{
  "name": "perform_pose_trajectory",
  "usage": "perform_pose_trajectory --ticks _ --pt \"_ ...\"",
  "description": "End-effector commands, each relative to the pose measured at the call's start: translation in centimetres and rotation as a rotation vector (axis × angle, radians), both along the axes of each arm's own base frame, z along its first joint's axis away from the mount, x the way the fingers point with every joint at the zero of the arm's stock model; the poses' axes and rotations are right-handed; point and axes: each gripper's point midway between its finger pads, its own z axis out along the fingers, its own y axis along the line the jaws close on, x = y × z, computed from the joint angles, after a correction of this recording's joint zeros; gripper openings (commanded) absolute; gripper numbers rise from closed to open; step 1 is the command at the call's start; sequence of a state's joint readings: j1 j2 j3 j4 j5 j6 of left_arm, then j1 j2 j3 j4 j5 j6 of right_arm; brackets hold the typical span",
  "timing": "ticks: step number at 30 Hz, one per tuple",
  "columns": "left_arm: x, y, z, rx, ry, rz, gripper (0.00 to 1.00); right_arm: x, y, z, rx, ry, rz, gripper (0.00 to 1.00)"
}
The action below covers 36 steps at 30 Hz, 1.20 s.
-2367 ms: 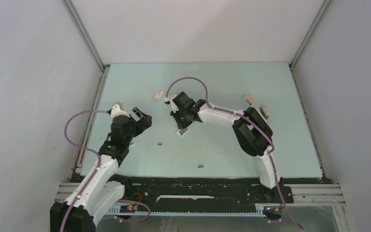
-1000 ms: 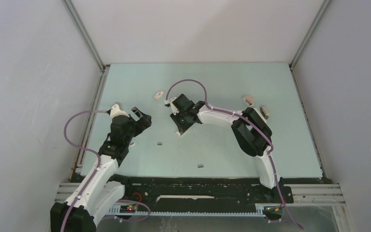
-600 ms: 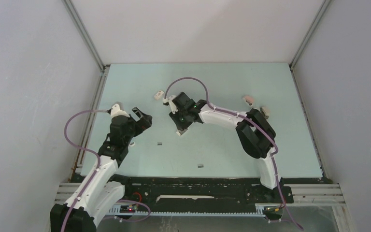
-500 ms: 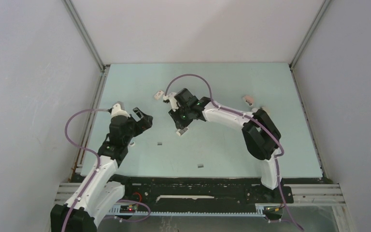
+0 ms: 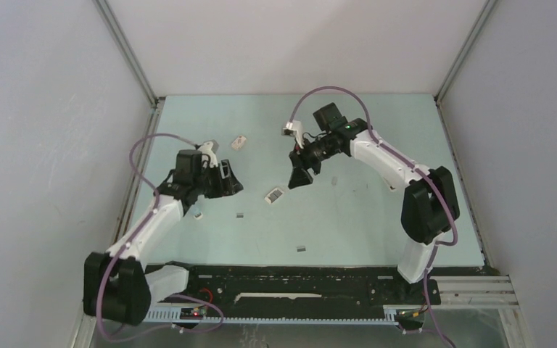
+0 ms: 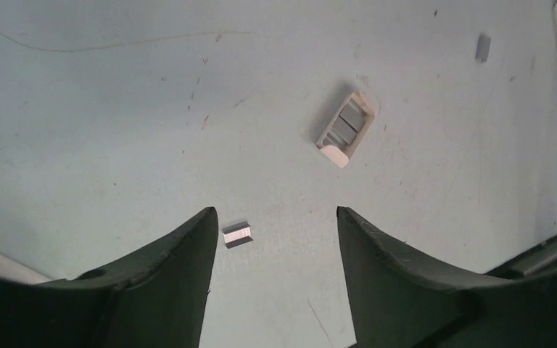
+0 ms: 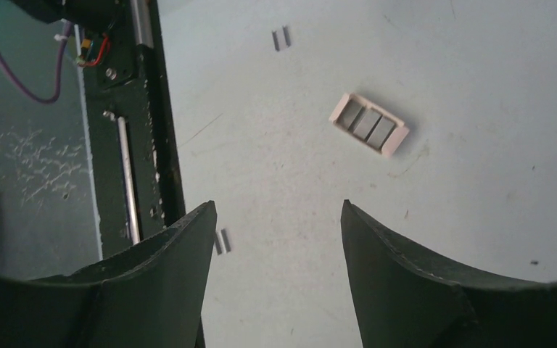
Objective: Unload the staples from the stapler
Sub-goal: Place the staple in the staple box, then adjust the staple box at the center of the board.
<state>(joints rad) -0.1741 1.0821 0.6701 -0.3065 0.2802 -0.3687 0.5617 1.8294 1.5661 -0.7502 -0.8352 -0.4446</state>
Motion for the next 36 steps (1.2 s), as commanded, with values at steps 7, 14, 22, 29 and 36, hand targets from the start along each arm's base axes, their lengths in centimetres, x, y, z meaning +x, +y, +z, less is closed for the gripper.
perform_pose_trajectory --ticks 7,14,22,29,36 --pt "-2.5 -0.5 -2.4 0.194 0.280 -0.273 0.61 -1.0 -3.5 1.4 0.084 0.014 0.019 0.73" --pt "-3.7 -0.9 -3.5 0.392 0.274 -0.399 0.63 -1.2 -5.7 1.1 0.112 0.043 0.022 0.72" --pt "-3.0 -1.6 -3.7 0.506 0.213 -0.483 0.66 1.8 -7.7 -1.6 -0.005 0.064 -0.175 0.70" --pt "1.5 1.7 2.0 0.580 -0.031 -0.082 0.65 8.7 -13.0 -5.0 -0.182 0.088 -0.734 0.67" --pt "2.1 2.5 9.5 0.332 -0.402 0.194 0.96 10.1 -15.5 -6.9 -0.272 0.098 -1.132 0.63"
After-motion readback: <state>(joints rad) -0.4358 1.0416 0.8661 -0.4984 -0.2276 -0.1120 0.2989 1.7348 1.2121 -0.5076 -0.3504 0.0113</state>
